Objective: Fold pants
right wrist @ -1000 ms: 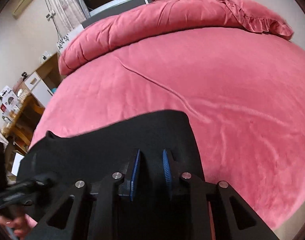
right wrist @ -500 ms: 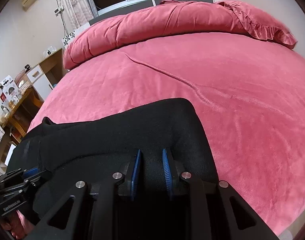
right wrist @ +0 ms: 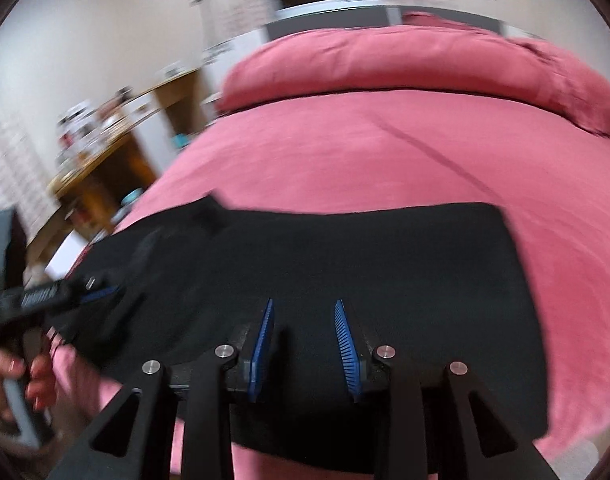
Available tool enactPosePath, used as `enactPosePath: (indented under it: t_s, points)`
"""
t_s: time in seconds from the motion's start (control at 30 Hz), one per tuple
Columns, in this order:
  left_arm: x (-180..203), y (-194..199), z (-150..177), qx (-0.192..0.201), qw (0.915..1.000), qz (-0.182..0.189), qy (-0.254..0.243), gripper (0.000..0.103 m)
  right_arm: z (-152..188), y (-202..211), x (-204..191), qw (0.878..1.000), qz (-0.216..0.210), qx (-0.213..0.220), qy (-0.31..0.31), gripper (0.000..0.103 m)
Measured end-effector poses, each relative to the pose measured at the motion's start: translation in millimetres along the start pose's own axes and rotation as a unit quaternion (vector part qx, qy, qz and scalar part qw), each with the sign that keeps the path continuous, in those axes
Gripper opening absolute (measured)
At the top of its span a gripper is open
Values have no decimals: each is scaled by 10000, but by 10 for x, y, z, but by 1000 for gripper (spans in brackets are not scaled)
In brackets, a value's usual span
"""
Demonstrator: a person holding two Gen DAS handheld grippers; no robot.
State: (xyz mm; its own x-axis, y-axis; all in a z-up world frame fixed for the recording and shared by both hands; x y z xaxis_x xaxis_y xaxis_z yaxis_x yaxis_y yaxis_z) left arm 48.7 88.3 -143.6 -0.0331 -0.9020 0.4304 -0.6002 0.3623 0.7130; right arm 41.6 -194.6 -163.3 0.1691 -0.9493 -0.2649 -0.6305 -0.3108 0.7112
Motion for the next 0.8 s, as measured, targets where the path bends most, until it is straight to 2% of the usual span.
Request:
enactPosePath:
  t_s: [0.1, 0.17, 0.27, 0.37, 0.47, 0.53, 0.6, 0.63, 0.73, 0.8]
  points:
    - [-231, 143, -39, 122, 9994, -200, 263, 39, 119, -181, -131, 9989, -59, -390, 240, 32]
    - [-242, 151, -30, 180, 9985, -331, 389, 39, 199, -334, -100, 9973, 48, -702, 194, 33]
    - [-488, 336, -75, 332, 9965, -543, 549, 41, 183, -324, -26, 9978, -160, -629, -103, 33]
    - [-791, 476, -149, 407, 9918, -879, 838, 51, 207, -331, 27, 9971, -318, -616, -311, 33]
    - [-1202, 743, -134, 590, 9813, -1242, 1348, 54, 212, -335, 3, 9970, -340, -613, -333, 33]
    - [-1482, 907, -85, 762, 9710, -1500, 1698, 57, 217, -328, 3, 9969, -351, -608, -342, 34]
    - [-1748, 989, -25, 761, 9619, -1658, 2035, 57, 197, -331, 13, 9967, -384, -603, -383, 34]
    - [-1838, 979, 6, 686, 9601, -1629, 2165, 57, 189, -325, 34, 9965, -408, -602, -403, 34]
    - [-2029, 854, 104, 315, 9565, -1117, 2676, 57, 184, -318, 72, 9962, -453, -599, -450, 34]
    - [-2090, 795, 181, 157, 9514, -908, 2940, 57, 184, -311, 73, 9962, -449, -599, -443, 34]
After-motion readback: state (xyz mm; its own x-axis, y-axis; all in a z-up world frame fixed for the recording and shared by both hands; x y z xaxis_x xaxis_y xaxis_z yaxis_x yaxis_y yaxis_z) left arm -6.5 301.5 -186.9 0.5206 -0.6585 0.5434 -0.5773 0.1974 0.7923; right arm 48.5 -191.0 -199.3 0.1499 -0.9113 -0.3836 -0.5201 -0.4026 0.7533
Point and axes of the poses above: each gripper's, at about its wrist camera, not at the fingertips, and y roughly against the way its jaws point, x to its right, z to its underside, the point moved 5 cm from there along -y, roughly the way its jaws point, and after that the axes turned 4 degrees about -y, right-handed, at the moved point
